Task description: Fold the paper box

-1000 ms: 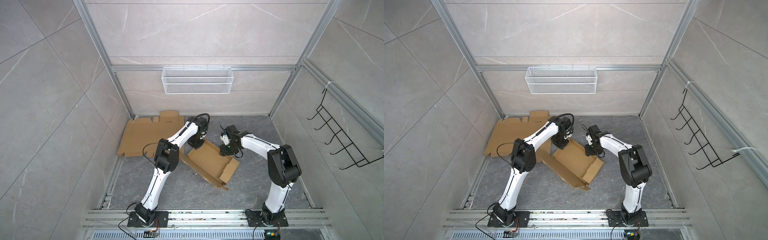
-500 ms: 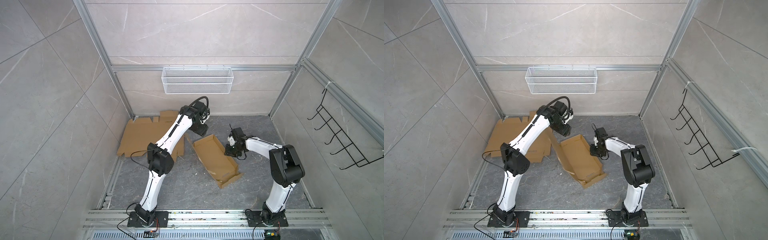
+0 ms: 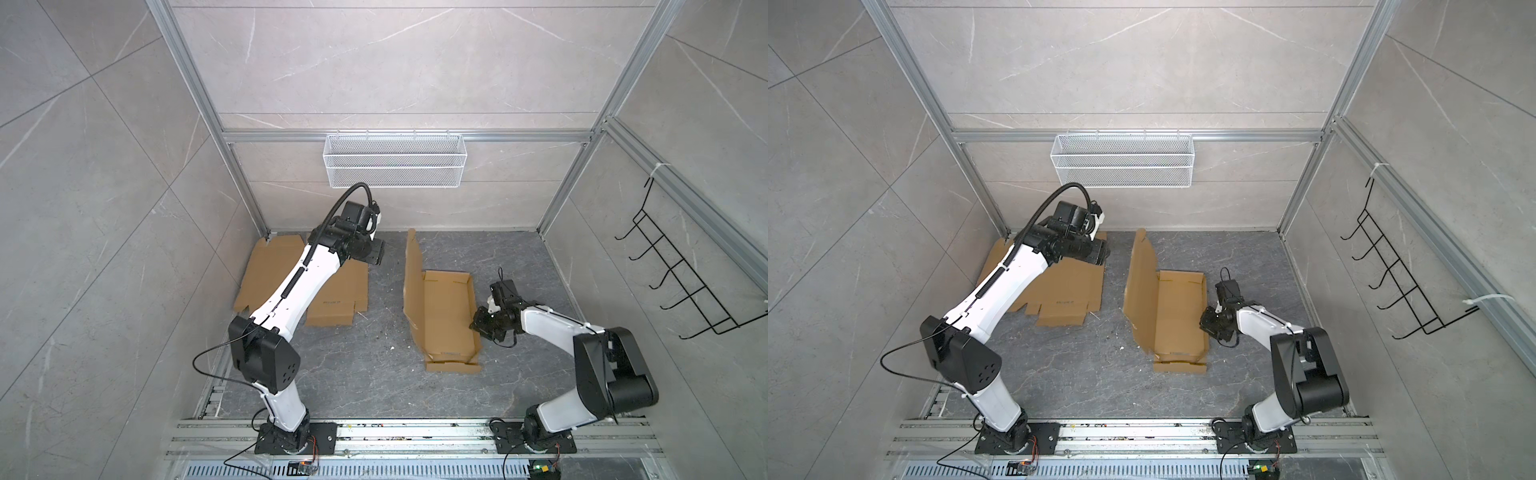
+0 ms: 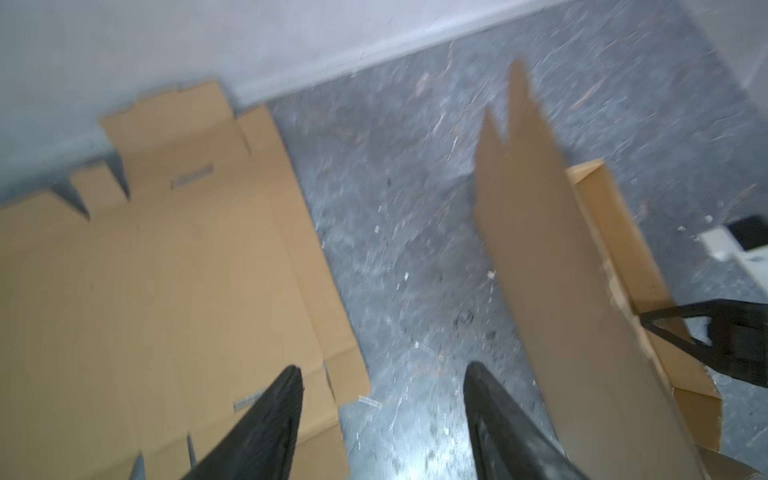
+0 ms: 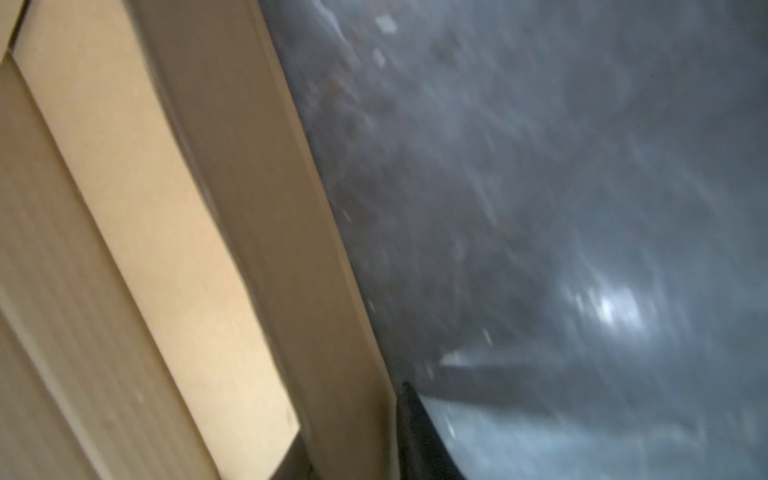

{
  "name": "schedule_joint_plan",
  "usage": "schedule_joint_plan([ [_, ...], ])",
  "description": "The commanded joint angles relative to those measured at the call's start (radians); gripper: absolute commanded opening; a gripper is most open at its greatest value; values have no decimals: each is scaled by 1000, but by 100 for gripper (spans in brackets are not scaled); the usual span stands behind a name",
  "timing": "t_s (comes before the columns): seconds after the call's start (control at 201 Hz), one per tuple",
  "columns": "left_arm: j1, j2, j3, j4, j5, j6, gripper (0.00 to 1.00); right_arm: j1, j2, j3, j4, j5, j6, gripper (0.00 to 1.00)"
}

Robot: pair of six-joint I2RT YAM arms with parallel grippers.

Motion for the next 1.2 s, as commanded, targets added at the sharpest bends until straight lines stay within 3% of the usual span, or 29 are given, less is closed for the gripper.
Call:
schedule_joint_plan([
  [0.0,57,-158,-137,197,-20,-110,64,59,-120,-47,-32,11,71,31],
  [0.09,127,-241,-261,290,71,-174,64,98,-196,-41,-128,28,23,36],
  [0.169,175,-272,-316,326,152,-203,64,99,-226,-2,-237,29,-58,50],
  [0.284,198,-272,-334,308,203,-210,64,92,-237,119,-356,146,-234,66],
  [0.418,204,-286,-383,302,222,-236,64,90,-82,384,-435,191,-457,67],
  [0.562,204,-334,-489,349,212,-272,62,88,137,613,-376,251,-590,72],
  [0.717,205,-373,-566,362,217,-284,61,89,384,863,-440,280,-741,75],
  [0.961,209,-386,-621,370,232,-291,60,89,588,1033,-519,277,-919,75],
  [1.195,211,-374,-624,367,239,-284,59,92,679,1077,-489,319,-974,73],
])
